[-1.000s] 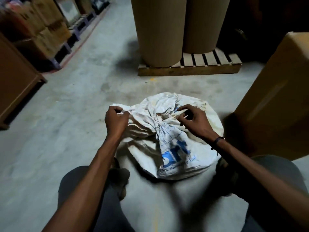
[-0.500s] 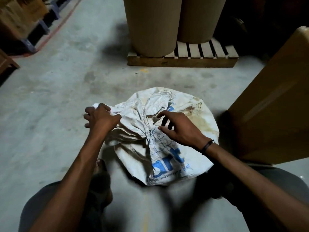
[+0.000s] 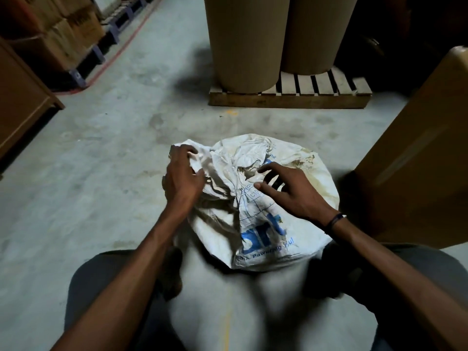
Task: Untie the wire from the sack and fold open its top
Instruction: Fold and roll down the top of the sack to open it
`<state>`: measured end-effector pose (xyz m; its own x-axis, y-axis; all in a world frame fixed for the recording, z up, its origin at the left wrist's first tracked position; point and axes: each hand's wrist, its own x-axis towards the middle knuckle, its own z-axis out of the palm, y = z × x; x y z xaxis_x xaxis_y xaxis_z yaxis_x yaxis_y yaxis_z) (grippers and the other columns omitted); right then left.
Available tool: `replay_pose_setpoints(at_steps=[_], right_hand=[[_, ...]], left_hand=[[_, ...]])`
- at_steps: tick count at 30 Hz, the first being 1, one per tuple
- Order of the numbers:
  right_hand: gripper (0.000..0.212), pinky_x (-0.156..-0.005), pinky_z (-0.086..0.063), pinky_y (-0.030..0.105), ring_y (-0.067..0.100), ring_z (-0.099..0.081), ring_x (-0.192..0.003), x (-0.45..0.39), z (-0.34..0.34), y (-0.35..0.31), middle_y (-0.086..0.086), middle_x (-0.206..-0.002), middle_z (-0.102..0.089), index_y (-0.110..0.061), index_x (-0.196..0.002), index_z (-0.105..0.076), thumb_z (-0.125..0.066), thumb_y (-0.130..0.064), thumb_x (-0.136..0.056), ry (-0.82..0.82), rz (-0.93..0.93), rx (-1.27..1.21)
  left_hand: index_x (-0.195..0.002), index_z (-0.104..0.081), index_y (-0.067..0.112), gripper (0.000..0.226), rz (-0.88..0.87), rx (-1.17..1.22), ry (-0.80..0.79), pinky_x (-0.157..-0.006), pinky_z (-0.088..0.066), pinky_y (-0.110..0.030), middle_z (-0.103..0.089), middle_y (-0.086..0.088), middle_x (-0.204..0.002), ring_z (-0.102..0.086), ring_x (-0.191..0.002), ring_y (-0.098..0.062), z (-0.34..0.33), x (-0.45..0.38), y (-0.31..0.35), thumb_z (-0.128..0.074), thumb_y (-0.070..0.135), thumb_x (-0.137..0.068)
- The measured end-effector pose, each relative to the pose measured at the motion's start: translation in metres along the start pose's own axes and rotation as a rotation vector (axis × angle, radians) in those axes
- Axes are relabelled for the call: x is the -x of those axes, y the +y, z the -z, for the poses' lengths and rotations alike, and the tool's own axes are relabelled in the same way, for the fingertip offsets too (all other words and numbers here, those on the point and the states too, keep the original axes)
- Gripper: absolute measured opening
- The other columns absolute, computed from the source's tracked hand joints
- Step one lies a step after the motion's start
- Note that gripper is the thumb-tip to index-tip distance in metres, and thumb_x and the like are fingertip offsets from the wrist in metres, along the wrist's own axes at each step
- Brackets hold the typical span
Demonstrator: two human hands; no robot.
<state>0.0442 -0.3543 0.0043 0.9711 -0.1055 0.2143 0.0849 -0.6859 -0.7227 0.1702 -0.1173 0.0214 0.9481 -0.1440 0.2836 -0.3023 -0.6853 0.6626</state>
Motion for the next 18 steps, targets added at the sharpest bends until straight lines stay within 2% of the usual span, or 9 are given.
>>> replay_pose_setpoints(at_steps=[2, 5, 8, 11, 13, 16, 17, 18], right_hand=[[0.031, -0.067, -0.052, 0.014, 0.008, -0.071, -0.079, 0.005, -0.001, -0.017, -0.014, -0.101, -0.072, -0.039, -0.115, -0.062, -0.067, -0.059, -0.092, 0.073, -0.058, -0.139], [0.033, -0.076, -0.059, 0.027, 0.009, -0.074, -0.088, 0.005, -0.002, -0.045, -0.017, -0.117, -0.070, -0.038, -0.118, -0.064, -0.068, -0.057, -0.092, 0.197, -0.123, -0.291], [0.048, -0.077, -0.056, 0.020, 0.000, -0.072, -0.095, -0.011, -0.002, -0.069, -0.020, -0.124, -0.068, -0.038, -0.123, -0.062, -0.068, -0.068, -0.085, 0.249, -0.179, -0.319], [0.066, -0.076, -0.054, 0.021, -0.001, -0.069, -0.094, -0.034, 0.006, -0.084, -0.011, -0.115, -0.071, -0.032, -0.130, -0.060, -0.069, -0.074, -0.080, 0.195, -0.303, -0.292], [0.059, -0.073, -0.054, 0.025, 0.005, -0.069, -0.084, -0.046, 0.013, -0.089, -0.001, -0.103, -0.075, -0.022, -0.126, -0.065, -0.072, -0.064, -0.085, 0.109, -0.341, -0.206], [0.036, -0.064, -0.048, 0.030, 0.009, -0.059, -0.061, -0.047, 0.020, -0.090, 0.008, -0.081, -0.075, -0.010, -0.103, -0.075, -0.074, -0.044, -0.091, 0.015, -0.324, -0.145], [0.036, -0.062, -0.046, 0.031, 0.012, -0.055, -0.060, -0.044, 0.023, -0.090, 0.008, -0.075, -0.071, -0.008, -0.093, -0.076, -0.073, -0.044, -0.092, -0.006, -0.318, -0.145], [0.042, -0.061, -0.045, 0.031, 0.014, -0.051, -0.060, -0.041, 0.025, -0.090, 0.008, -0.070, -0.064, -0.008, -0.084, -0.073, -0.072, -0.049, -0.092, -0.030, -0.326, -0.152]], left_hand=[[-0.121, -0.050, 0.017, 0.047, -0.080, 0.068, 0.027, -0.073, -0.053, -0.036, -0.068, -0.005, -0.113, -0.073, -0.087, -0.028, -0.001, 0.021, 0.021, -0.079, 0.014, -0.083], [-0.123, -0.043, 0.013, 0.064, -0.118, 0.231, -0.005, -0.071, -0.060, -0.042, -0.065, -0.001, -0.109, -0.074, -0.086, -0.026, 0.000, 0.046, 0.047, -0.088, 0.016, -0.078], [-0.123, -0.044, 0.008, 0.066, -0.172, 0.290, -0.019, -0.071, -0.061, -0.044, -0.070, 0.001, -0.099, -0.076, -0.082, -0.028, -0.003, 0.064, 0.059, -0.089, 0.013, -0.076], [-0.118, -0.042, 0.013, 0.063, -0.250, 0.289, 0.006, -0.064, -0.055, -0.028, -0.074, -0.004, -0.095, -0.075, -0.079, -0.023, -0.002, 0.078, 0.064, -0.089, 0.017, -0.075], [-0.114, -0.042, 0.013, 0.065, -0.305, 0.311, 0.004, -0.060, -0.045, -0.013, -0.074, -0.007, -0.089, -0.073, -0.072, -0.022, 0.002, 0.086, 0.068, -0.092, 0.017, -0.073], [-0.110, -0.033, 0.020, 0.071, -0.377, 0.351, -0.042, -0.058, -0.041, 0.002, -0.072, -0.007, -0.082, -0.068, -0.060, -0.018, 0.006, 0.093, 0.070, -0.094, 0.014, -0.072], [-0.111, -0.033, 0.019, 0.071, -0.412, 0.346, -0.046, -0.059, -0.042, 0.004, -0.072, -0.008, -0.081, -0.064, -0.059, -0.015, 0.008, 0.096, 0.070, -0.093, 0.012, -0.073], [-0.112, -0.034, 0.018, 0.068, -0.445, 0.341, -0.061, -0.061, -0.047, 0.000, -0.073, -0.009, -0.083, -0.063, -0.061, -0.014, 0.009, 0.098, 0.070, -0.091, 0.011, -0.075]])
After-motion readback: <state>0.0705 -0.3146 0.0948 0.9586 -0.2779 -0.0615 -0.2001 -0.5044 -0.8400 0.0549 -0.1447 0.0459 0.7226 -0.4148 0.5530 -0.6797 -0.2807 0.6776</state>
